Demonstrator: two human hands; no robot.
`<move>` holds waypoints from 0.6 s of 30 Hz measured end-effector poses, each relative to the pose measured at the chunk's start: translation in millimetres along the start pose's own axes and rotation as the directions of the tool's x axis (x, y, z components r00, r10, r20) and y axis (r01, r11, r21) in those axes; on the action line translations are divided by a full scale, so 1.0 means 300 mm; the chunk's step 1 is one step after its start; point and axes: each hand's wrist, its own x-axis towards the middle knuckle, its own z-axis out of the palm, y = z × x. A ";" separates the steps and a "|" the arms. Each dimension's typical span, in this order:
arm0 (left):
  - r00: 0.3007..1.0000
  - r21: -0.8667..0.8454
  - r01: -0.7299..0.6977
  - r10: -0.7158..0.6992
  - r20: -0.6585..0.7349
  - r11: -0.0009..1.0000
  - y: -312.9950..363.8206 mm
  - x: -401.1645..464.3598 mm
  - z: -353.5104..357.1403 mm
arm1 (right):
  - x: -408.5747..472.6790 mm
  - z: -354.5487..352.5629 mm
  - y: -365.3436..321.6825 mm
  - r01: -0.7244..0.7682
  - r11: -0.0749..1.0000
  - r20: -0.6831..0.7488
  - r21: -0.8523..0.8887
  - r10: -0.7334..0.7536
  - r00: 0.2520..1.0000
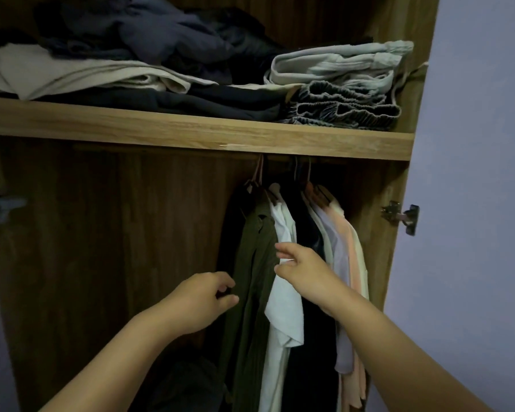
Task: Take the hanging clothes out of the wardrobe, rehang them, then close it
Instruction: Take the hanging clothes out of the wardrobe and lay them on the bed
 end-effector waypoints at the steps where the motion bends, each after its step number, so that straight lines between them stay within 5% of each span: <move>1: 1.000 0.005 -0.005 0.005 -0.006 1.000 -0.019 0.030 -0.007 | 0.042 0.013 0.007 0.006 1.000 -0.005 0.007 -0.006 1.000; 6: 0.999 0.002 -0.054 0.054 0.001 0.999 -0.121 0.194 -0.040 | 0.258 0.084 0.031 0.017 0.999 -0.080 -0.031 -0.020 0.997; 13: 0.990 -0.005 -0.139 0.139 0.019 0.990 -0.273 0.398 -0.133 | 0.516 0.181 0.059 -0.107 0.930 -0.336 -0.351 -0.019 0.942; 18: 0.980 -0.016 -0.195 0.196 0.020 0.981 -0.335 0.490 -0.146 | 0.614 0.232 0.038 -0.037 0.994 -0.398 0.101 0.074 0.914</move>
